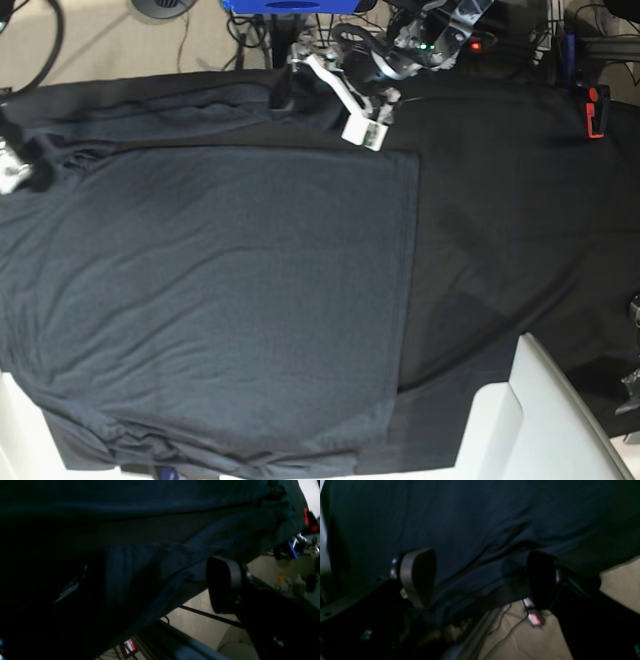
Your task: Fold the T-shirt properly
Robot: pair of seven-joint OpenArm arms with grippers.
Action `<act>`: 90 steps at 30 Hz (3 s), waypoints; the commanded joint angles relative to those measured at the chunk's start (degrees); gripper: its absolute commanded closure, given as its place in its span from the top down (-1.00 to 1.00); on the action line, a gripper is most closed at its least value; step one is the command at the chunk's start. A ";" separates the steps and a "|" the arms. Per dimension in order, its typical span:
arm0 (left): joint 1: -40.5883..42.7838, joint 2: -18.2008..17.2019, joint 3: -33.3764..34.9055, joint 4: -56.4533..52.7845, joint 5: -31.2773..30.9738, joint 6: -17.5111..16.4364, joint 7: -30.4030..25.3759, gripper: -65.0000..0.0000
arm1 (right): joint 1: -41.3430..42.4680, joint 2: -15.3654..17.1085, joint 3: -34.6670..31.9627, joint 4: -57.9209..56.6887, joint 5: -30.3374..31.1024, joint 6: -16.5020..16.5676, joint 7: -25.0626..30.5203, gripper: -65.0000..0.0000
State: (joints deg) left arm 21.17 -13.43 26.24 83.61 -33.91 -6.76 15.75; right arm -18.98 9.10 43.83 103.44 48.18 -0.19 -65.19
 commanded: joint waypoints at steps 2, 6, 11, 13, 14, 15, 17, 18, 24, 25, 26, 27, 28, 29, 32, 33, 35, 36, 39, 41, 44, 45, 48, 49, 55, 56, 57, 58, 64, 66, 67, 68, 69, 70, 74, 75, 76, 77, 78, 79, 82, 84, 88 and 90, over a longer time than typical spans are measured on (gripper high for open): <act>0.50 0.29 0.88 -1.20 -0.24 0.39 2.85 0.73 | 2.06 1.23 3.42 -4.14 -0.67 -0.12 0.53 0.65; 0.06 0.29 0.79 -1.37 -0.24 0.39 2.85 0.37 | 5.66 4.39 4.03 -15.57 -2.43 -0.12 0.62 0.65; -0.03 0.02 0.53 -1.11 -0.24 0.39 2.85 -0.82 | 7.25 6.76 3.86 -26.30 -2.69 -0.12 7.03 0.65; 0.15 0.02 0.53 -1.11 -0.24 0.39 2.85 -1.00 | 7.07 7.73 3.86 -28.93 -2.69 -0.12 9.32 0.65; 0.24 0.02 0.53 -1.02 -0.24 0.39 2.85 -1.00 | 7.07 8.08 3.86 -29.81 -2.69 -0.12 9.85 0.65; 0.33 0.02 0.53 -1.02 -0.24 0.39 2.85 -1.00 | 7.07 8.26 3.77 -30.78 -2.69 -0.12 10.38 0.65; 0.33 -0.06 0.53 -1.02 -0.24 0.39 2.85 -1.00 | 7.33 8.35 3.77 -32.45 -2.78 -0.12 10.81 0.65; 0.33 -0.06 0.53 -1.02 -0.24 0.39 2.85 -1.00 | 7.33 8.44 3.77 -33.15 -2.78 -0.12 11.25 0.65; 0.33 -0.15 0.53 1.44 -0.24 0.39 2.85 -1.00 | 7.33 8.52 -2.30 -33.68 -2.78 -0.12 14.77 0.58; 0.33 -0.15 0.53 1.88 -0.24 0.39 2.85 -1.00 | 7.33 8.52 -2.91 -33.68 -2.78 -0.12 15.12 0.51; 0.41 -0.15 0.62 2.41 -0.33 0.39 2.93 -1.00 | 7.33 8.52 -3.26 -33.77 -2.78 -0.12 15.47 0.40; 0.41 -0.15 0.62 2.76 -0.33 0.39 2.93 -1.00 | 7.51 8.52 -3.53 -33.77 -2.78 -0.12 15.56 0.28; 0.41 -0.24 0.62 2.85 -0.33 0.39 2.93 -1.00 | 8.04 8.52 -3.44 -33.77 -2.78 -0.12 15.39 0.16; 0.41 -0.24 0.62 2.85 -0.33 0.39 2.93 -1.00 | 8.21 8.52 -3.44 -33.94 -2.78 -0.12 15.30 0.08; 0.41 -0.24 0.62 2.50 -0.33 0.39 2.93 -1.00 | 8.92 8.52 -3.17 -36.49 -2.78 -0.12 15.21 -0.11; 0.41 -0.24 0.62 2.50 -0.33 0.39 2.93 -1.00 | 9.27 8.52 -3.09 -37.55 -2.78 -0.21 15.21 -0.14; 0.41 -0.24 0.62 2.41 -0.33 0.39 2.93 -1.00 | 9.71 8.70 -3.09 -40.19 -2.78 -0.21 15.39 -0.21; 0.41 -0.24 0.62 2.41 -0.33 0.39 2.93 -1.00 | 9.71 9.05 -3.35 -40.98 -2.78 -0.21 15.47 -0.26; 0.41 -0.24 0.62 2.67 -0.33 0.39 2.93 -1.00 | 9.80 9.23 -3.35 -41.77 -2.69 -0.12 15.47 -0.67; 0.41 -0.24 0.62 2.67 -0.33 0.39 2.93 -1.00 | 9.80 9.14 -3.44 -41.77 -2.69 -0.12 15.47 -1.00; 0.41 -0.24 0.62 2.67 -0.33 0.39 2.93 -1.00 | 9.80 9.14 -3.09 -41.68 -2.60 -0.12 15.12 -0.99; 0.41 -0.24 0.62 2.76 -0.33 0.39 2.93 -1.00 | 9.80 9.14 -3.09 -41.68 -2.60 -0.12 15.03 -1.00; 0.41 -0.24 0.62 4.34 -0.33 0.39 2.93 -1.00 | 10.24 9.23 -3.44 -41.06 -2.60 -0.39 14.95 -1.00; 0.41 -0.24 0.62 5.49 -0.33 0.39 3.11 -1.00 | 10.41 9.23 -3.44 -40.10 -2.69 -0.47 14.59 -1.00; -2.93 -1.12 -0.70 14.01 -0.24 3.82 13.48 -1.00 | 12.70 9.31 -3.53 -33.33 -2.69 -7.95 8.53 -1.00; -3.81 -1.03 -1.32 14.45 -0.24 4.87 14.36 -1.00 | 13.40 9.31 -3.53 -32.62 -2.69 -9.18 7.91 -1.00; -4.60 -0.94 -1.93 14.80 -0.24 5.58 14.98 -1.00 | 14.37 9.31 -3.53 -32.27 -2.69 -9.70 7.30 -1.00; -5.65 -0.94 -2.46 14.98 -0.24 5.93 15.50 -1.00 | 15.25 9.40 -3.53 -32.36 -2.78 -9.97 6.51 -1.00; -10.05 -0.77 -6.50 14.63 -0.33 6.19 19.64 -1.00 | 19.55 11.51 -7.04 -32.54 -2.78 -14.10 5.45 -1.00; -11.72 -0.77 -6.77 14.54 -0.33 6.19 20.08 -1.00 | 21.22 12.65 -9.15 -33.94 -2.78 -15.07 5.45 -1.00; -12.51 -0.77 -6.68 14.36 -0.33 6.19 20.08 -1.00 | 22.54 12.65 -9.77 -35.17 -2.78 -15.15 5.54 -1.00; -13.30 -0.77 -6.50 13.66 -0.33 6.19 20.08 -1.00 | 23.77 13.09 -10.12 -36.93 -2.78 -15.15 5.54 -1.00; -14.27 -0.77 -6.42 12.96 -0.33 6.19 20.08 -1.00 | 24.92 13.80 -10.30 -38.69 -2.78 -15.07 5.54 -1.00; -15.06 -0.68 -6.33 12.08 -0.33 6.19 20.08 -1.00 | 26.15 14.24 -10.91 -40.27 -2.78 -14.98 5.63 -1.00; -16.99 0.29 -6.68 9.00 -0.33 6.19 20.08 -1.00 | 28.78 15.12 -15.83 -43.61 -2.78 -15.07 9.76 -1.00; -17.43 0.29 -6.68 8.56 -0.33 6.19 20.08 -1.00 | 29.22 15.56 -17.06 -44.40 -2.78 -15.07 10.73 -1.00; -17.87 0.38 -6.68 8.03 -0.33 6.19 20.08 -1.00 | 29.93 15.73 -18.30 -45.46 -2.78 -15.07 11.61 -1.00; -18.40 0.38 -6.68 7.42 -0.33 6.19 20.08 -1.00 | 30.63 15.82 -19.26 -46.69 -2.78 -15.07 12.31 -1.00; -19.01 0.46 -6.68 6.80 -0.33 6.19 19.99 -1.00 | 31.25 15.91 -19.79 -48.10 -2.78 -15.07 12.92 -1.00; -19.54 0.64 -6.68 6.36 -0.33 6.19 19.99 -1.00 | 31.77 16.08 -20.05 -49.06 -2.78 -15.07 13.63 -1.00; -21.74 1.52 -6.77 4.69 -0.15 6.19 19.99 -1.00 | 32.21 16.08 -20.14 -50.21 -2.78 -14.89 16.09 -1.00; -23.32 1.61 -6.50 3.81 -0.15 6.19 19.99 -1.00 | 32.30 16.08 -20.14 -50.30 -2.78 -14.89 16.70 -1.00; -26.14 3.28 -6.50 3.20 0.11 6.19 19.99 -1.00 | 32.65 16.08 -20.14 -50.38 -2.78 -15.07 17.58 -1.00; -27.81 3.63 -6.24 2.32 0.11 6.19 19.99 -1.00 | 32.65 16.08 -20.14 -50.38 -2.78 -15.07 18.02 -1.00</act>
State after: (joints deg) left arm -5.65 -9.85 20.10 85.08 -33.36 -0.21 36.86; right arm 12.49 23.64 23.49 52.29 44.95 -15.46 -47.90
